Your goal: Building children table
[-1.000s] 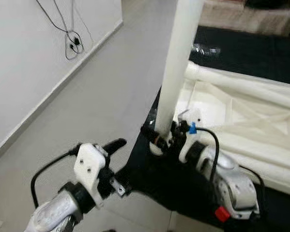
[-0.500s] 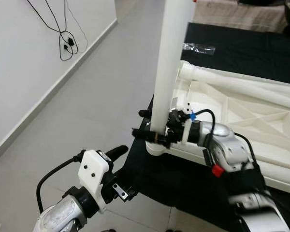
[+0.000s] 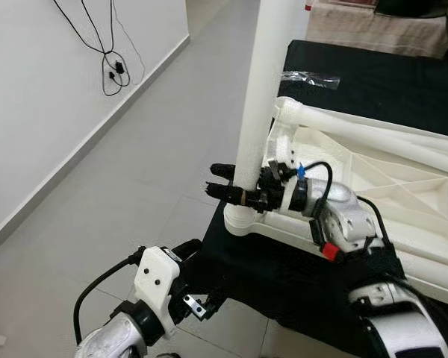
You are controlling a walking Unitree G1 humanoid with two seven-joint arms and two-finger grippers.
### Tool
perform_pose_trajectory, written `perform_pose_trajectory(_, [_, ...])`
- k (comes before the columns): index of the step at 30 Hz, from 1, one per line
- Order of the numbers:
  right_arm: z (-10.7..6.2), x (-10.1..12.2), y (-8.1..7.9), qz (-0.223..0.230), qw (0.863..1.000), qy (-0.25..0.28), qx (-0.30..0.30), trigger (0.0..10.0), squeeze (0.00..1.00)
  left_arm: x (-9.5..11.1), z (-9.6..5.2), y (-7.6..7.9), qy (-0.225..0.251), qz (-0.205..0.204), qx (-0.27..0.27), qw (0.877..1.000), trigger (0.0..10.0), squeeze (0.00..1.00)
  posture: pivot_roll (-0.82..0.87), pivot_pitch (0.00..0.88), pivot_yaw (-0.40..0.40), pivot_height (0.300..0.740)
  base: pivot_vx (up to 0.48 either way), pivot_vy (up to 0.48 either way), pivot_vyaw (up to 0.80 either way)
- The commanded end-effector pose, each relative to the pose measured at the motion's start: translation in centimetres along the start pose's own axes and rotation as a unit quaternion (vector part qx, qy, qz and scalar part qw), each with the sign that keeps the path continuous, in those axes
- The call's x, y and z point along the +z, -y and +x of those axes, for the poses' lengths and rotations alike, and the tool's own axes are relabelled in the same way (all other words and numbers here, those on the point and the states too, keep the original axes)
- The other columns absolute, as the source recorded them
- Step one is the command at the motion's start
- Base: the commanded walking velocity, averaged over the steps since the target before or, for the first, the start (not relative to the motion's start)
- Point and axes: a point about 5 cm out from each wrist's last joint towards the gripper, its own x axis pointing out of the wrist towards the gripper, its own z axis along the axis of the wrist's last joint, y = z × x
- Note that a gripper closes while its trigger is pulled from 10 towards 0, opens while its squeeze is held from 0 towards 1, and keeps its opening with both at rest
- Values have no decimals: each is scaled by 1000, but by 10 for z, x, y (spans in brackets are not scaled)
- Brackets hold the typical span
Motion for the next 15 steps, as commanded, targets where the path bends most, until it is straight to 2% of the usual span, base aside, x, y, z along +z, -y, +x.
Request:
perform_pose_trajectory(1, [-3, -23, -3, 36, 998, -35, -40, 0, 0, -8, -1, 2, -10, 2, 5, 1000, 10000, 0, 83, 174, -27, 740, 0, 0, 0])
perform_pose_trajectory(2, [-4, -29, -3, 29, 988, -39, -146, 0, 0, -11, 1, 3, -9, 1, 6, 1000, 10000, 0, 74, 174, -26, 740, 0, 0, 0])
perform_pose_trajectory(3, [-4, -29, -3, 29, 988, -39, -146, 0, 0, -11, 1, 3, -9, 1, 6, 1000, 10000, 0, 74, 174, -26, 740, 0, 0, 0])
perform_pose_trajectory(4, [-14, -38, -6, 32, 956, -54, -287, 0, 0, -11, 2, 0, -3, -1, 13, 1000, 10000, 0, 60, 178, -17, 740, 0, 0, 0])
perform_pose_trajectory(6, [-14, -38, -6, 32, 956, -54, -287, 0, 0, -11, 2, 0, -3, -1, 13, 1000, 10000, 0, 60, 178, -17, 740, 0, 0, 0])
perform_pose_trajectory(7, [-26, -49, -20, 35, 925, -69, -371, 0, 0, -11, 3, -3, 0, -3, 17, 1000, 10000, 0, 55, 180, -13, 740, 0, 0, 0])
perform_pose_trajectory(8, [-26, -49, -20, 35, 925, -69, -371, 0, 0, -11, 3, -3, 0, -3, 17, 1000, 10000, 0, 55, 180, -13, 740, 0, 0, 0])
perform_pose_trajectory(9, [-33, -53, -31, 17, 905, -79, -418, 0, 0, -11, 4, -5, 5, 4, 17, 1000, 10000, 0, 48, 177, -4, 740, 0, 0, 0])
perform_pose_trajectory(10, [-33, -53, -31, 17, 905, -79, -418, 0, 0, -11, 4, -5, 5, 4, 17, 1000, 10000, 0, 48, 177, -4, 740, 0, 0, 0])
perform_pose_trajectory(11, [-35, -53, -33, 6, 897, -79, -434, 0, 0, -11, 4, -6, 8, 10, 20, 1000, 10000, 0, 42, 174, 3, 740, 0, 0, 0])
perform_pose_trajectory(15, [-35, -58, -25, 18, 895, -83, -437, 0, 0, -11, 5, -7, 16, 20, 25, 999, 10000, 0, 60, 174, -11, 740, 0, 0, 0])
